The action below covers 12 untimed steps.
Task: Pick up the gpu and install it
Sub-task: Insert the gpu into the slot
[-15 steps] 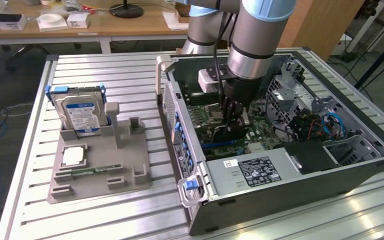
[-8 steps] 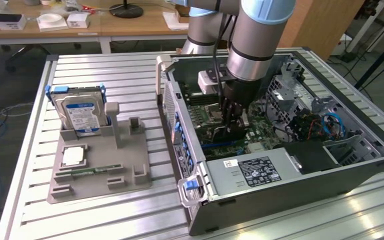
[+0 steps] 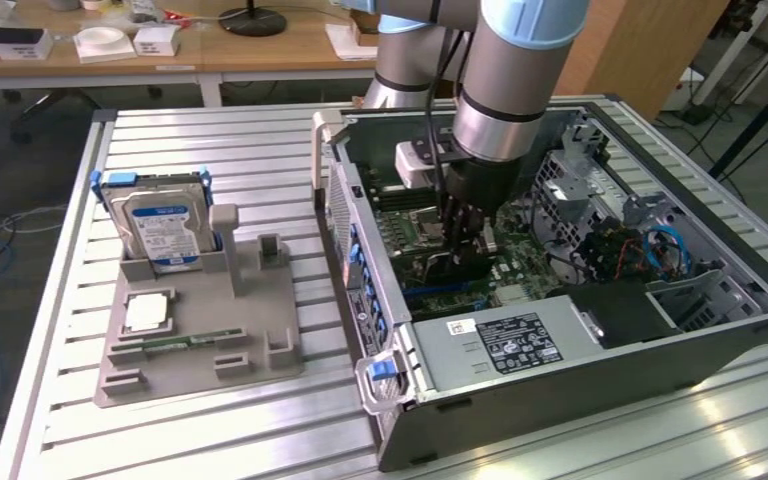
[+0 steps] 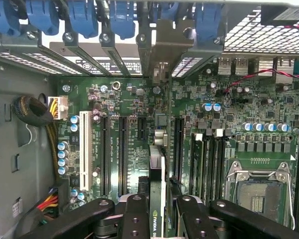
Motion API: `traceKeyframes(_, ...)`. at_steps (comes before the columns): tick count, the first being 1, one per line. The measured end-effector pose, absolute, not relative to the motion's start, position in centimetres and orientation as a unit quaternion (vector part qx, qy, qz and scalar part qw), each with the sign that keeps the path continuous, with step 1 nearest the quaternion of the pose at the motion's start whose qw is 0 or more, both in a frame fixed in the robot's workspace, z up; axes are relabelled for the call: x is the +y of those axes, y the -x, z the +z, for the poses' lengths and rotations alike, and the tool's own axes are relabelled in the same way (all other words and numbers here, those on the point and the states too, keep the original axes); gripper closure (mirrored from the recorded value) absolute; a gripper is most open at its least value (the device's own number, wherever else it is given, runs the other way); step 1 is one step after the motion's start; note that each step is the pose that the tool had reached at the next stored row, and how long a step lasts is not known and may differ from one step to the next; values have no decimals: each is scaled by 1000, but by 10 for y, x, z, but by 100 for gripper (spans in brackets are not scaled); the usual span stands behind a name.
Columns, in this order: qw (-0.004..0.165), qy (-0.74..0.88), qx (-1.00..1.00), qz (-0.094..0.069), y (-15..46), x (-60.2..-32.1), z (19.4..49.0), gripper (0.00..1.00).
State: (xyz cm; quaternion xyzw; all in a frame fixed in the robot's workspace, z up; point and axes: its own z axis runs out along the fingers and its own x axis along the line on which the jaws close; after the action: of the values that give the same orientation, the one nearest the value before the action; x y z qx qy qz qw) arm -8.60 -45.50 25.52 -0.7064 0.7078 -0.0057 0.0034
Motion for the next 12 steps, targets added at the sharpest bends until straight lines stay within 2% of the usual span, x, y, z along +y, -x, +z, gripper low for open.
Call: traceKeyframes(12, 3, 706, 708, -6, 86, -455, 252, 74)
